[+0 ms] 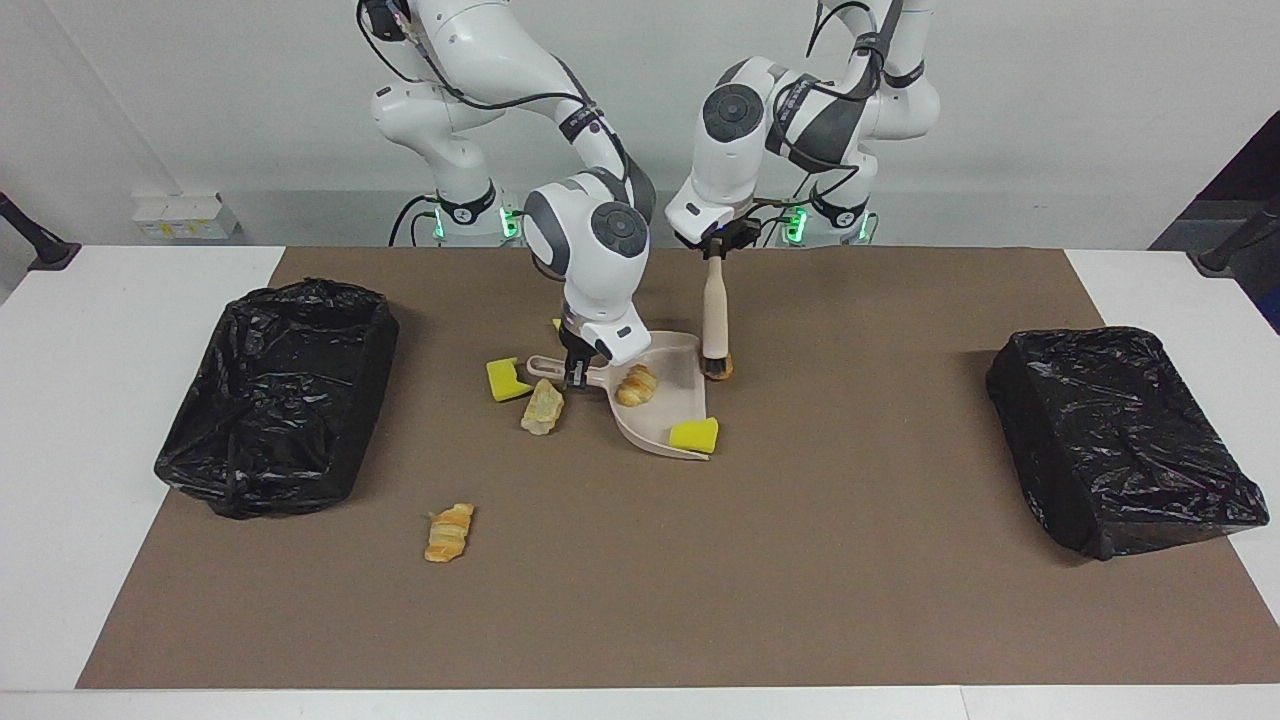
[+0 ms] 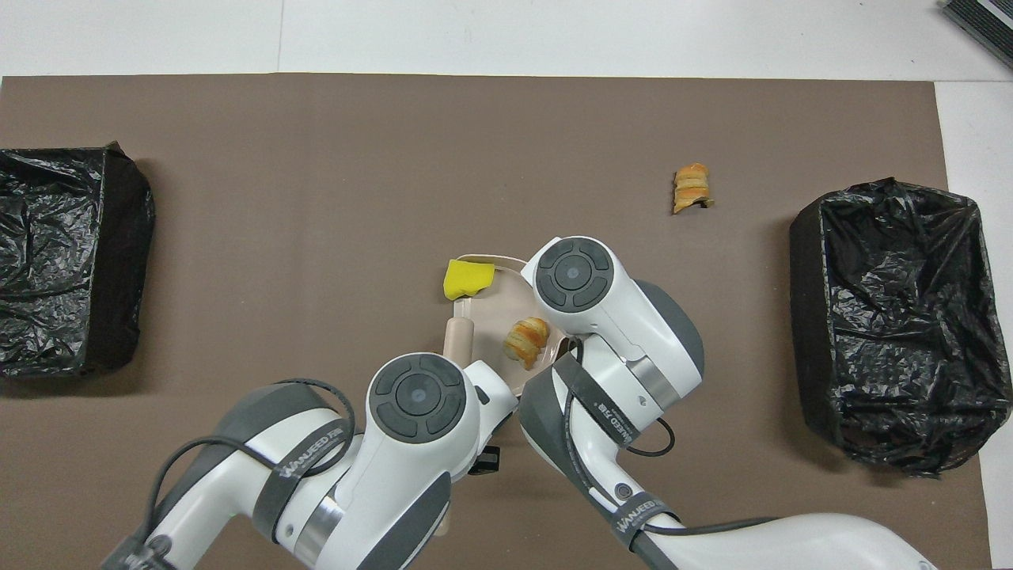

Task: Sweep and dump trash in bin
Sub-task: 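Sweep bread and sponge into the dustpan with the left gripper's brush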

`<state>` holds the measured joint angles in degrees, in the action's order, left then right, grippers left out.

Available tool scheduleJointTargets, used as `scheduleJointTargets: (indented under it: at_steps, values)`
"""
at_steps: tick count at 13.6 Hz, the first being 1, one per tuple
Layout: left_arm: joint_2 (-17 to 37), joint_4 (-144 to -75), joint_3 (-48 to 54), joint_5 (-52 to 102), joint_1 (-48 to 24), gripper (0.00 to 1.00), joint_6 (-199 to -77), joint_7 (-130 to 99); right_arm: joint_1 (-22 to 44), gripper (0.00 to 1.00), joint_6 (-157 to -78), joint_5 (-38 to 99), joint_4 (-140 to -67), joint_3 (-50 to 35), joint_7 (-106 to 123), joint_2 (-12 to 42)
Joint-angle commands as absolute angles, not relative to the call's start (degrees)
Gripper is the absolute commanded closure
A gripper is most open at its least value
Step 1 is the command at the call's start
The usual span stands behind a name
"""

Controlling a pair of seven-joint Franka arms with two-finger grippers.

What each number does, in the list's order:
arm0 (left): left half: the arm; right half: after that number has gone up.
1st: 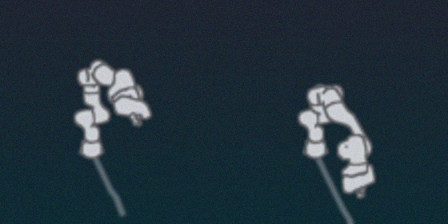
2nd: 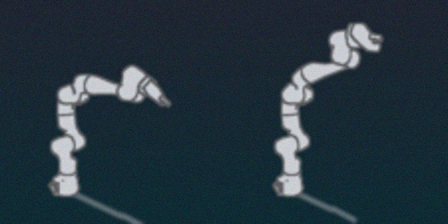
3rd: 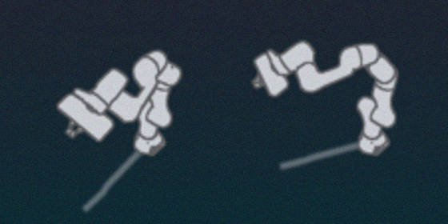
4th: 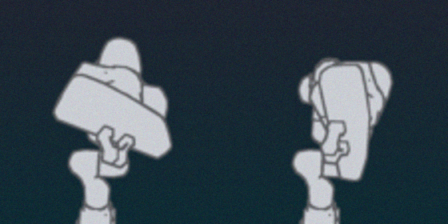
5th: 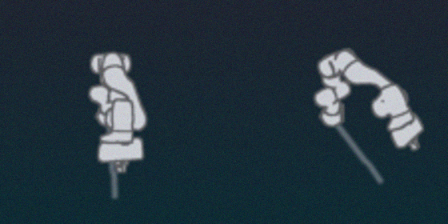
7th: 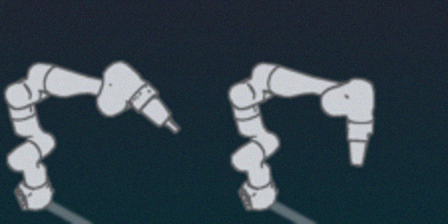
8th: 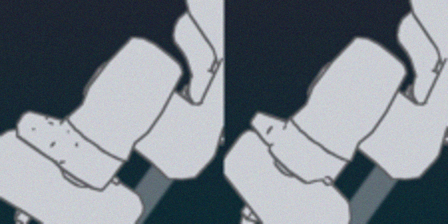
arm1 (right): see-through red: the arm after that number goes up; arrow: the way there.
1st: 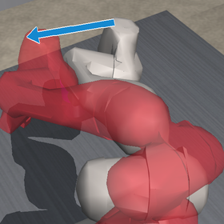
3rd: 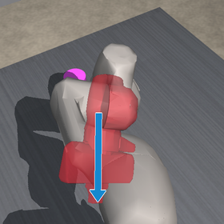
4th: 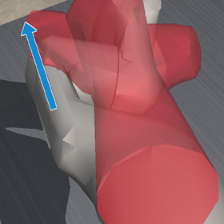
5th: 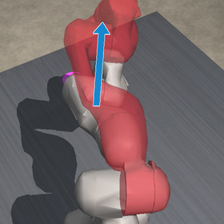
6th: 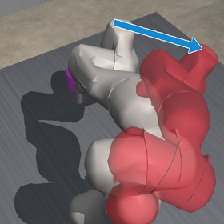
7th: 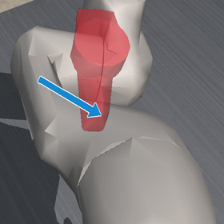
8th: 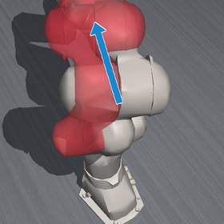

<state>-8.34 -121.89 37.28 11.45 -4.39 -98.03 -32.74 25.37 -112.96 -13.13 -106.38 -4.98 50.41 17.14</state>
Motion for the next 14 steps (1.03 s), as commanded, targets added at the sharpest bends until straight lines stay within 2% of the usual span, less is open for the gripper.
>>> scheduleJointTargets:
  at_steps: [1,3,5,9,10,14]
  values:
    - [-13.09,-129.43,37.35,11.95,-1.06,1.0,-98.78,-33.39,24.96,1.0,-114.17,-12.04,-107.23,-5.36,52.03,16.35]
    - [-12.48,-133.31,37.44,12.13,-1.67,1.0,-106.91,-38.37,25.05,1.0,-114.17,-12.04,-107.31,-5.36,52.03,16.35]
    - [-10.3,-134.38,37.62,13.35,-1.85,1.0,-114.84,-42.69,25.05,1.0,-114.17,-12.04,-107.58,-5.36,51.86,16.26]
    - [-1.34,-133.77,37.88,16.26,-5.62,1.0,-127.07,-45.96,25.05,1.0,-114.08,-12.04,-107.67,-5.36,51.5,16.17]
    - [0.33,-132.99,37.97,16.26,-6.06,1.0,-128.74,-45.79,25.05,1.0,-114.08,-12.04,-107.67,-5.36,51.42,16.26]
    - [7.46,-122.8,38.06,16.26,-6.59,1.0,-127.97,-45.79,24.18,1.0,-113.56,-12.04,-107.67,-5.36,52.2,16.26]
